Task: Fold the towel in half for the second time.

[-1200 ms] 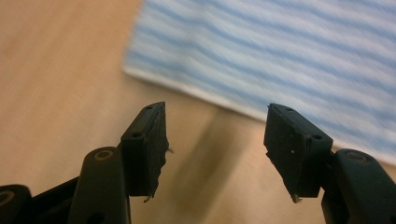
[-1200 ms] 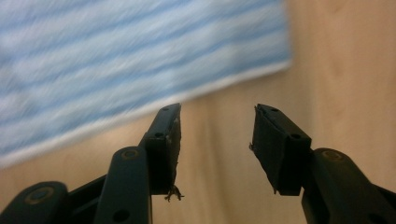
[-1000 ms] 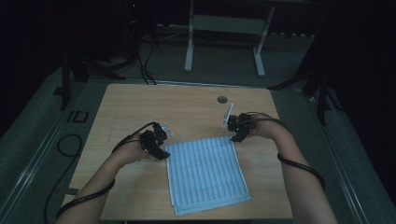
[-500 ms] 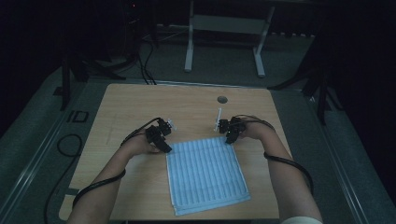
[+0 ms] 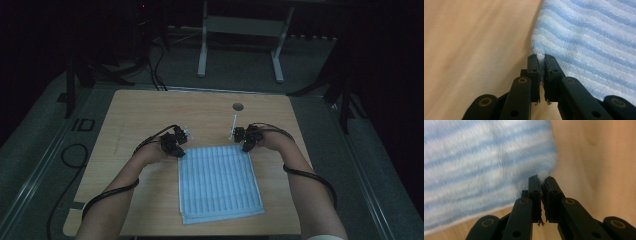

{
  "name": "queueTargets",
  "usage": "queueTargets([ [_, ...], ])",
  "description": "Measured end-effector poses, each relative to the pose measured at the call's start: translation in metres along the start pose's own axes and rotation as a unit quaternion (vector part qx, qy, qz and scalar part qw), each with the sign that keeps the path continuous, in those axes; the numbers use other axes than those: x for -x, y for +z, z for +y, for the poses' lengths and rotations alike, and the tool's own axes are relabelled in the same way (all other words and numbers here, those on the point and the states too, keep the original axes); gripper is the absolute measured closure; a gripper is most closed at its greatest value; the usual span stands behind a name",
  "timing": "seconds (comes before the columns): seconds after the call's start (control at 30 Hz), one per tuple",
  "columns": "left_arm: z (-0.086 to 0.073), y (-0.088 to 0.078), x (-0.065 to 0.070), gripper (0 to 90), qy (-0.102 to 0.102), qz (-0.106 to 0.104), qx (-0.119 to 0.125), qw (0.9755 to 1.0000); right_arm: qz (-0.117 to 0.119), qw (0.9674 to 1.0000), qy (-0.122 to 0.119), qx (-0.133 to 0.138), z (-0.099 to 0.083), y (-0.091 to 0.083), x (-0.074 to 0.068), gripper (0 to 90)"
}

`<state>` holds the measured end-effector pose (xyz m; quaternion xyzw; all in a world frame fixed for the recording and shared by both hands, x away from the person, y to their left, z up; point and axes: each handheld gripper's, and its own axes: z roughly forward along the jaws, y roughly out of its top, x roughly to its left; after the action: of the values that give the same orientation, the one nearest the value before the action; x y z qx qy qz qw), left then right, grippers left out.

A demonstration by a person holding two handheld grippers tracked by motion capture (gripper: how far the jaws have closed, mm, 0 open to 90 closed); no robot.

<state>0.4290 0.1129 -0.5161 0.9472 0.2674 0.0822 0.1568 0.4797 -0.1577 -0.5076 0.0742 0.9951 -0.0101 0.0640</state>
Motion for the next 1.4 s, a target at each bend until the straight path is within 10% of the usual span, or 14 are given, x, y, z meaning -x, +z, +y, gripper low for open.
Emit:
queueTargets([
  [0.37,0.005,-0.037,-0.013,85.5,-0.016,0.044,0.052,0.9976,-0.065,0.9965,0.022,0.047,-0.002,-0.041,0.006,85.2],
  [0.7,-0.001,-0.077,-0.003,85.4,0.001,0.077,0.091,0.9929,-0.130,0.9861,0.010,0.104,-0.014,-0.094,-0.015,85.1],
  [1.4,-0.049,-0.087,0.087,84.8,0.081,0.031,0.104,0.9908,-0.084,0.9884,-0.035,0.122,-0.062,-0.074,-0.127,85.0],
])
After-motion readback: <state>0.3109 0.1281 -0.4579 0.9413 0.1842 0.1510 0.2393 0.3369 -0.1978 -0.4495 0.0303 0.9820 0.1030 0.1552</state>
